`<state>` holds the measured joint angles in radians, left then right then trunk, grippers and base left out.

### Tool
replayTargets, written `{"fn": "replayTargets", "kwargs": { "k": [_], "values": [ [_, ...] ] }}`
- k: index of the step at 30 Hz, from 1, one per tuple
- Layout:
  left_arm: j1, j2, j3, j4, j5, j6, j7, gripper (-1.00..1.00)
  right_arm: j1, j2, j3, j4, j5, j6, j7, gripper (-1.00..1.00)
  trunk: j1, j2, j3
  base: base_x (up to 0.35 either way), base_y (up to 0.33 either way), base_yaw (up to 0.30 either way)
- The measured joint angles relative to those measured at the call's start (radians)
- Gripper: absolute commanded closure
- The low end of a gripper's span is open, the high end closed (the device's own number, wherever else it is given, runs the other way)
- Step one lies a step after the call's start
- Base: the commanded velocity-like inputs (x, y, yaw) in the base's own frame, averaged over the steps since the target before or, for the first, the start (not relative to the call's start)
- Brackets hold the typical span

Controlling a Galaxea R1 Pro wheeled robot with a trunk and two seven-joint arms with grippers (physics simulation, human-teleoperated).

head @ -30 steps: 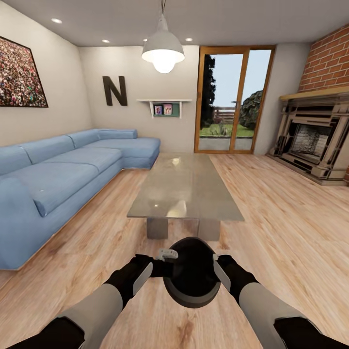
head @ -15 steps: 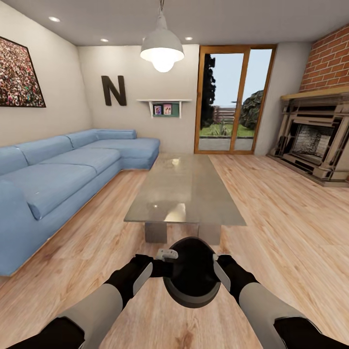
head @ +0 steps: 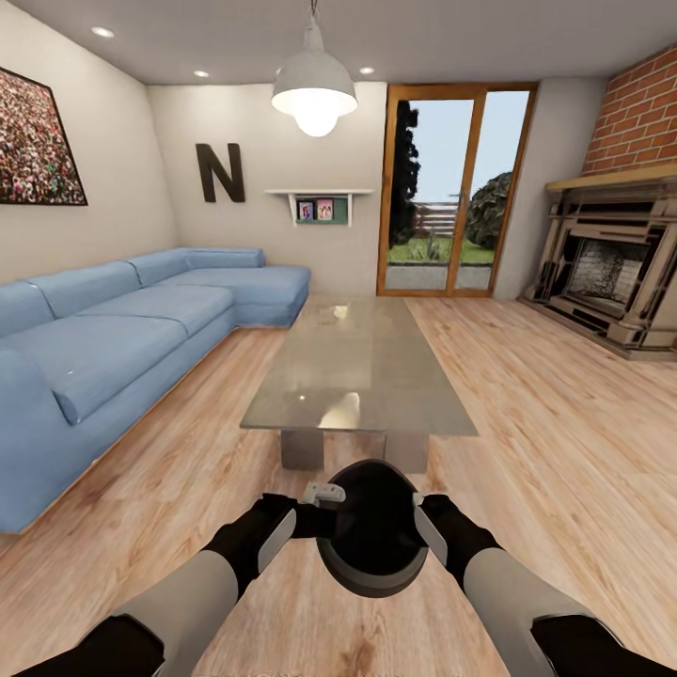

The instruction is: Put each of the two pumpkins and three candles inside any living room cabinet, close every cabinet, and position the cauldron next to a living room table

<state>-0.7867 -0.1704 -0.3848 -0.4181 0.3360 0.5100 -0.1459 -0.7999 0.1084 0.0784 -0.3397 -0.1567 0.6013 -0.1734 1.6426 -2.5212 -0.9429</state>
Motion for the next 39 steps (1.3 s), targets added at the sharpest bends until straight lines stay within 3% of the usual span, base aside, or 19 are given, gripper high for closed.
{"fn": "replayTargets", "kwargs": {
  "k": [39],
  "values": [
    [0.0,0.0,0.0,0.0,0.0,0.0,0.001,1.0,0.0,0.0,-0.001,0.0,0.002,0.0,0.001,1.0,0.0,0.0,-0.062,0.015,0.0,0.0]
  ]
}}
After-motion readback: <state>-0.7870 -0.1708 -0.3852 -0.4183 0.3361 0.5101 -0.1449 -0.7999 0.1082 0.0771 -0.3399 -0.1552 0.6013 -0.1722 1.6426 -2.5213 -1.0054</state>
